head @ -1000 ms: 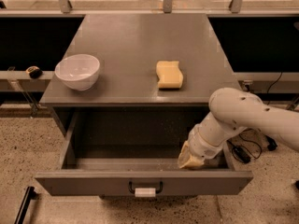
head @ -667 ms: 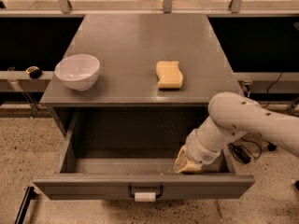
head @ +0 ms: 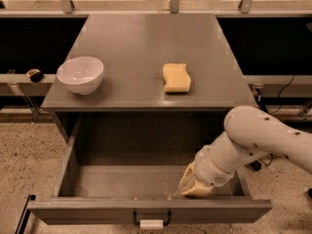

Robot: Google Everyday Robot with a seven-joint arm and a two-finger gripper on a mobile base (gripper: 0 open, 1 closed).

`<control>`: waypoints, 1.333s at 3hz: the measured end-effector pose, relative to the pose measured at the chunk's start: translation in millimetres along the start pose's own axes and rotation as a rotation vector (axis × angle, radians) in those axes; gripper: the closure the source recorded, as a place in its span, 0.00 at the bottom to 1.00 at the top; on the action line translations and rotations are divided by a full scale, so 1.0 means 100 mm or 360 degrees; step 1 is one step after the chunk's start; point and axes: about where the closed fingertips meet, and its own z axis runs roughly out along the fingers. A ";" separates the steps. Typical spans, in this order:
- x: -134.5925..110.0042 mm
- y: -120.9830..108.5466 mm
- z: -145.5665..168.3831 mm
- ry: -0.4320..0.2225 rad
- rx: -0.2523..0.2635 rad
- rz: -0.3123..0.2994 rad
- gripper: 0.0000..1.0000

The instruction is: Open top drawer

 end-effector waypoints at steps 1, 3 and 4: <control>-0.05 0.11 -0.09 -0.0035 0.0023 -0.0004 1.00; -0.22 0.22 -0.95 -0.0197 0.0323 -0.0097 1.00; -0.25 0.23 -1.30 -0.0113 0.0496 -0.0085 0.81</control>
Offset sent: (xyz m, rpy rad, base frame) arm -0.0083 -0.0369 0.0971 0.1323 -0.2027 -0.0850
